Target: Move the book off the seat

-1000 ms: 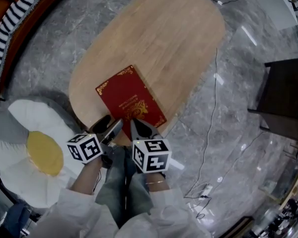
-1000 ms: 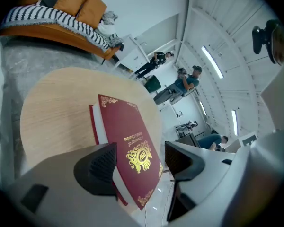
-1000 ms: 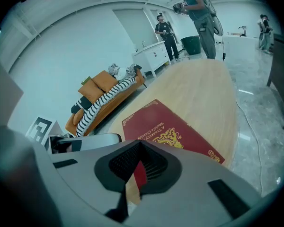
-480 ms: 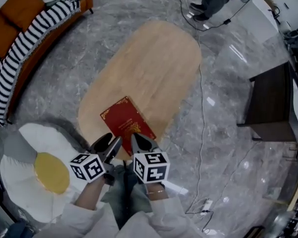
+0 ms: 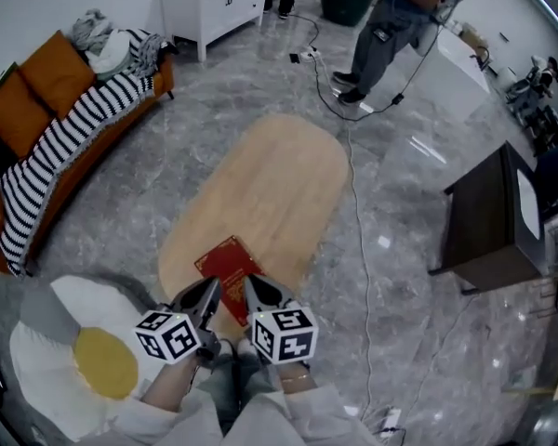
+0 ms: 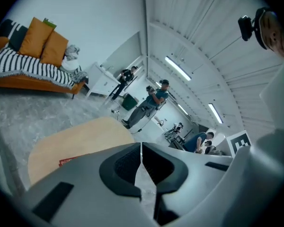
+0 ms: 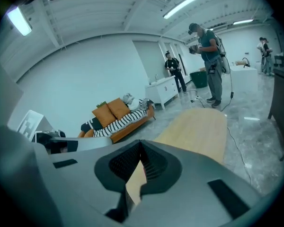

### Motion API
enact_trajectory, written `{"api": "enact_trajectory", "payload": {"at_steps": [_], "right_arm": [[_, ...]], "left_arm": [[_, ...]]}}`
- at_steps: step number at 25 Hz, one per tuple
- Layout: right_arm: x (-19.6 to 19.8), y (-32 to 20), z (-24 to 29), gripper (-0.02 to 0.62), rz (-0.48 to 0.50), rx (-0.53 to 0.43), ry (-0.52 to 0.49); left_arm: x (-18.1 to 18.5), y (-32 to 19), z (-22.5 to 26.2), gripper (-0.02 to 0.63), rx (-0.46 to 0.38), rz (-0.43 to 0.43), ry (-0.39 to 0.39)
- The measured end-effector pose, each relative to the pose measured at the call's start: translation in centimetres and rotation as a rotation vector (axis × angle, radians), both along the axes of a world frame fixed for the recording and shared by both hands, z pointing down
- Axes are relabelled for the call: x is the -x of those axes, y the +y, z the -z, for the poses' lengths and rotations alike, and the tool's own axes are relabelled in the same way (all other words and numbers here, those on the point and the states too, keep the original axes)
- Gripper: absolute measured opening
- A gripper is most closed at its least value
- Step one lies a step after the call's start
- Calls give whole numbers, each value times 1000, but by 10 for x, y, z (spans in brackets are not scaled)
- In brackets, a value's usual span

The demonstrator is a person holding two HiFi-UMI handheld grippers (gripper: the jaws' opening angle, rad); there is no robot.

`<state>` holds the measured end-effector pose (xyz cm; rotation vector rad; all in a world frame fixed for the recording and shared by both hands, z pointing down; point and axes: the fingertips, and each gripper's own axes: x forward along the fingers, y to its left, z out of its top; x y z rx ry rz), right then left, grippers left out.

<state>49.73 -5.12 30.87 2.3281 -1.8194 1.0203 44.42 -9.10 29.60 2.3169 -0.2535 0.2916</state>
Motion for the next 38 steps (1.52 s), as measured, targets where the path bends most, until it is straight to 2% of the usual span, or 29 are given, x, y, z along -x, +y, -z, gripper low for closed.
{"api": "enact_trajectory", "payload": {"at_steps": [3, 7, 11, 22, 31, 38], "right_arm": [[3, 1, 29, 11, 21, -31, 36], [12, 3, 56, 11, 53, -56, 74], [22, 10, 80, 11, 85, -84, 125], [24, 19, 130, 11, 66, -182, 210], [23, 26, 133, 11, 63, -177, 237], [23, 25, 132, 11, 72, -178, 252]], "left_arm": [[-1, 5, 28, 8, -62, -33, 2], [0, 14, 50, 6, -175, -69, -52], [2, 23, 73, 6, -253, -75, -70], [1, 24, 117, 6, -333, -76, -32], [-7, 29, 129, 6, -392, -88, -33], [-9, 38, 122, 6, -393, -109, -51]]}}
